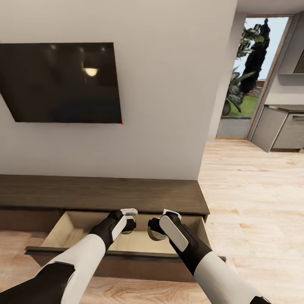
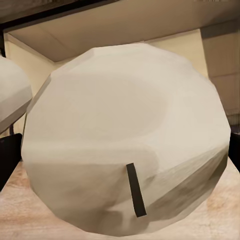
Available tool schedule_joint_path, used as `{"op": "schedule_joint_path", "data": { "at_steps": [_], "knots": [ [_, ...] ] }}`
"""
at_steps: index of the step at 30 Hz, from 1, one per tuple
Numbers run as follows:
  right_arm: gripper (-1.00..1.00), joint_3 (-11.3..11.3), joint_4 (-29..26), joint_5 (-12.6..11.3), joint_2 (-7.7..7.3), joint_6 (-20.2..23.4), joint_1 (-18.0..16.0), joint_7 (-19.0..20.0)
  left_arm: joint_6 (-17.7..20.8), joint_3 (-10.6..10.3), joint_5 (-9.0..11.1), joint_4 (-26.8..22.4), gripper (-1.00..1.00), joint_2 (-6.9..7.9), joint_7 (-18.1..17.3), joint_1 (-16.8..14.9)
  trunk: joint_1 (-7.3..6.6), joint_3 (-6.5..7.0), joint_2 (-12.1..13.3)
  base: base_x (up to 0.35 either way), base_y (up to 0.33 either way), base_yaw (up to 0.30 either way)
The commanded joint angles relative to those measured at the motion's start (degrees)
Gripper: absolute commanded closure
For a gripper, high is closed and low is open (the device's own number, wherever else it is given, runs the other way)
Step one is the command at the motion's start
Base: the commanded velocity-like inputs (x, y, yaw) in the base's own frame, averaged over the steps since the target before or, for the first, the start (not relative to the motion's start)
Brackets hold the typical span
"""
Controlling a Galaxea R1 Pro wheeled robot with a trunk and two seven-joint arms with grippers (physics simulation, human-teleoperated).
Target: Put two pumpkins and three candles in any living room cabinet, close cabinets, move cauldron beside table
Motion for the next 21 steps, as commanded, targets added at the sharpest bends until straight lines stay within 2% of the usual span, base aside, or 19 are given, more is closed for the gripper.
{"op": "schedule_joint_path", "data": {
  "at_steps": [1, 16, 21],
  "knots": [
    [1.0, 0.0, 0.0, 0.0, 0.0, -0.1, 0.0, 0.0, 0.0, 0.0, 0.0, 0.0, 1.0, 0.0, 0.0, 0.0, 0.0, 0.0, 0.0, 0.133, -0.184, 0.0],
    [1.0, 0.0, 0.0, 0.0, 0.0, -0.1, 0.0, 0.0, -0.1, 0.1, 0.0, 0.0, 1.0, 0.0, -0.4, 0.0, 0.0, 0.0, 0.0, 0.018, -0.026, 0.0],
    [1.0, 0.0, 0.0, 0.0, 0.0, -0.1, 0.0, 0.0, -0.2, 0.1, 0.0, 0.0, 1.0, 0.0, -0.4, 0.0, 1.1, -0.9, -2.0, 0.0, 0.0, 0.0]
  ]
}}
